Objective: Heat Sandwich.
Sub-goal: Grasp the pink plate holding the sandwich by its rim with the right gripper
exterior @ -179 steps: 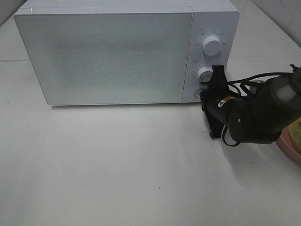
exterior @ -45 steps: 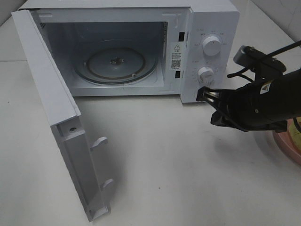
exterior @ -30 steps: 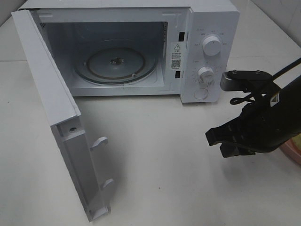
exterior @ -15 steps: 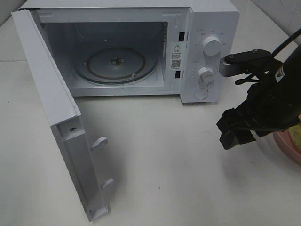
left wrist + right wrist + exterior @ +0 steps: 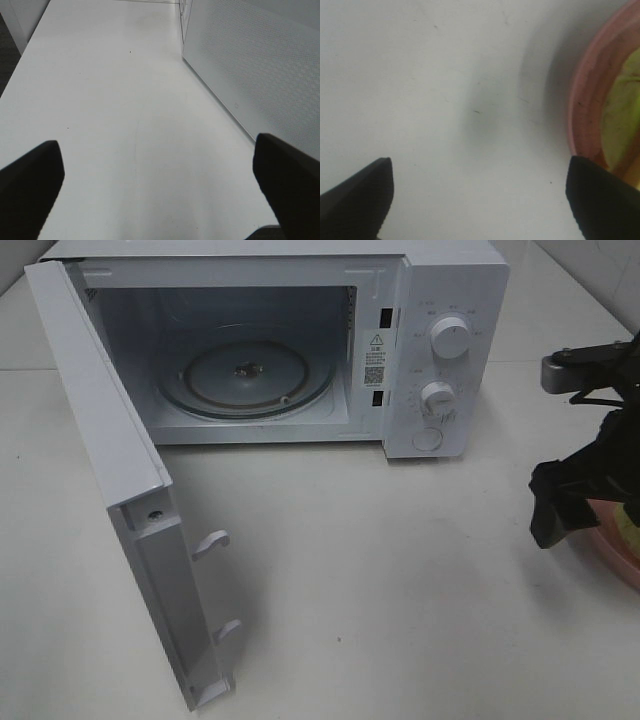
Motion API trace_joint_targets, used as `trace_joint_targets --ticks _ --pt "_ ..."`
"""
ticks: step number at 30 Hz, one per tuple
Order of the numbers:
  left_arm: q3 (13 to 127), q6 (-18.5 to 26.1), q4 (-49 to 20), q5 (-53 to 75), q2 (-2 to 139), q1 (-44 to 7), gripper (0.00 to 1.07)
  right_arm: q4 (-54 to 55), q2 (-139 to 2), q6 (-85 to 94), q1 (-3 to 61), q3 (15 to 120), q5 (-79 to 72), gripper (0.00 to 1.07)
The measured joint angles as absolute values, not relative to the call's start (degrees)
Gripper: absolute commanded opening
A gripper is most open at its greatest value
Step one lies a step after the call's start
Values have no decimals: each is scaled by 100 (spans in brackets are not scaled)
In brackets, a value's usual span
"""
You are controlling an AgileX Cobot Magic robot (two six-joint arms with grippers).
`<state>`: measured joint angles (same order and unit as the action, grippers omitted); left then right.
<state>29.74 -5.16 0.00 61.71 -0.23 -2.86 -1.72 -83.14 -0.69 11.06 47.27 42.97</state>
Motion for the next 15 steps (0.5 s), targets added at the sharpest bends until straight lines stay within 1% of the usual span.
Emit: trace_joint_targets --ticks 1,4,11,15 --pt "2974 -516 0 6171 -23 -286 98 -172 -8314 -69 1106 4727 4297 88" --pt "2974 -516 0 6171 -23 -286 98 -269 -8314 -132 837 4727 4286 88" --pt "2974 -516 0 6171 -23 -286 98 -315 -8543 -223 756 4727 4079 87" --pt "2974 -516 0 6171 -23 -286 98 -653 -8909 -487 756 4727 3822 87"
